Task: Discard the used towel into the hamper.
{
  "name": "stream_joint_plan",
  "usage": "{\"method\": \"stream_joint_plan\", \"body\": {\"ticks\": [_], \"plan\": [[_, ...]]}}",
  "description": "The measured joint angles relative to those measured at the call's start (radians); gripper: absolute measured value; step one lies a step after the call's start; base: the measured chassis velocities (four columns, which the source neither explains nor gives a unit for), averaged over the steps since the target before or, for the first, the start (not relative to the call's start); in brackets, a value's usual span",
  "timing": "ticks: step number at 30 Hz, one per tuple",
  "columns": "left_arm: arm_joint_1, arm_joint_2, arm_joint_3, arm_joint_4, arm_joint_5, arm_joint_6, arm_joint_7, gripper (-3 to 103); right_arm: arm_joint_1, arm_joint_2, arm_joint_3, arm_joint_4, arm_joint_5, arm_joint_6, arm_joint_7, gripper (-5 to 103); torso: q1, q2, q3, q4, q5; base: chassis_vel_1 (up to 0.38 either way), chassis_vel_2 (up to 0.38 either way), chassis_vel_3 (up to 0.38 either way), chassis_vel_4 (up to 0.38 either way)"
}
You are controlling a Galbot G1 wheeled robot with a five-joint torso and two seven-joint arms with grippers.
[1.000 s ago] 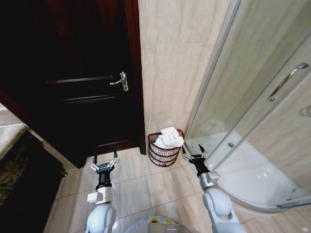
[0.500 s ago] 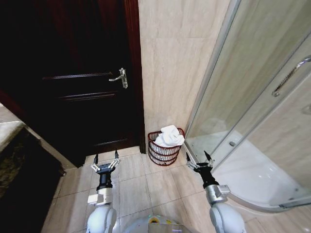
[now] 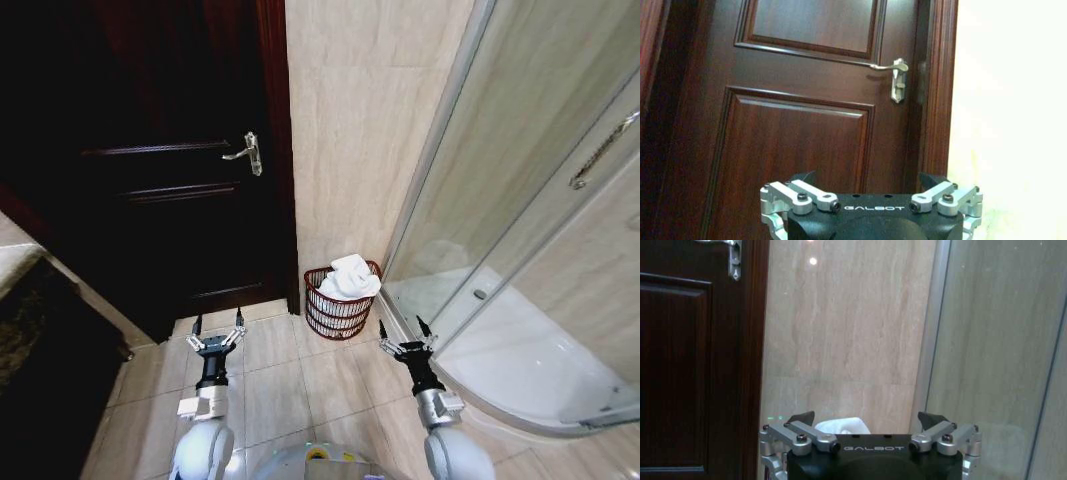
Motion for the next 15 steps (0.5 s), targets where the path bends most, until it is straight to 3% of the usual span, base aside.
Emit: {"method": "stream_joint_plan", "body": {"ticks": [15], "plan": [[-0.036,0.007,-0.003,0.039,-0.001,0.0,0.0,100,0.017,-0.018,0.013,-0.027,-0.005,0.002,-0.005,100,-0.031,-0.071,-0.039,0.0,0.0001,0.0,0.0,0.0,0.0]]}}
